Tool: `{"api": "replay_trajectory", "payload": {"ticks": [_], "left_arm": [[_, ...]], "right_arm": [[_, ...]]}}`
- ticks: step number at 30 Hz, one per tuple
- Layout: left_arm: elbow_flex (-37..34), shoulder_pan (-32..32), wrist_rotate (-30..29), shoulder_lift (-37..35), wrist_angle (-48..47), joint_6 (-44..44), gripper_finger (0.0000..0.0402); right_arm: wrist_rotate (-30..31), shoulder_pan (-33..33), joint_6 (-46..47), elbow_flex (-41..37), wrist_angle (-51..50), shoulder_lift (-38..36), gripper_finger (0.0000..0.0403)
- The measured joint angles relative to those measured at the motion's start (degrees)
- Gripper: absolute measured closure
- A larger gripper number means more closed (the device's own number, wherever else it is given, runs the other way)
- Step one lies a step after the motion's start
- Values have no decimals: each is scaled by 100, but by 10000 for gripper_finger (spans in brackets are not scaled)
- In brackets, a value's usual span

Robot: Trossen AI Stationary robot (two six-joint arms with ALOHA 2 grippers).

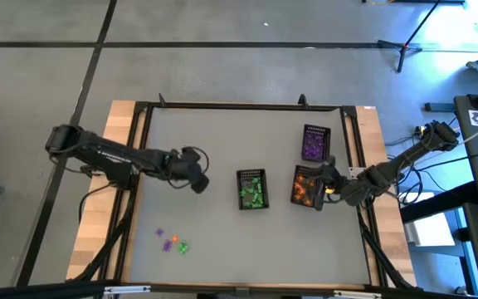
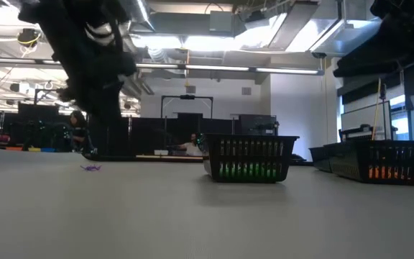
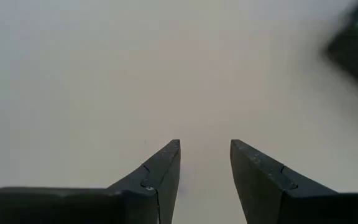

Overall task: Sort Halloween decoration
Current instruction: Put the purple spider toy into the top bin

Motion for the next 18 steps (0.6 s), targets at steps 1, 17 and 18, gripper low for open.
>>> {"api": "replay_trajectory", "payload": {"ticks": [1, 17, 18], "left_arm": [[0, 124, 170, 18, -115, -57, 267], [4, 762, 968, 727, -409, -437, 267], [4, 762, 976, 807, -433, -437, 267]], "right_arm": [[48, 0, -63, -2, 31, 0, 191], [40, -2, -146, 0, 23, 2, 191], [40, 0, -147, 0, 21, 2, 191]]}}
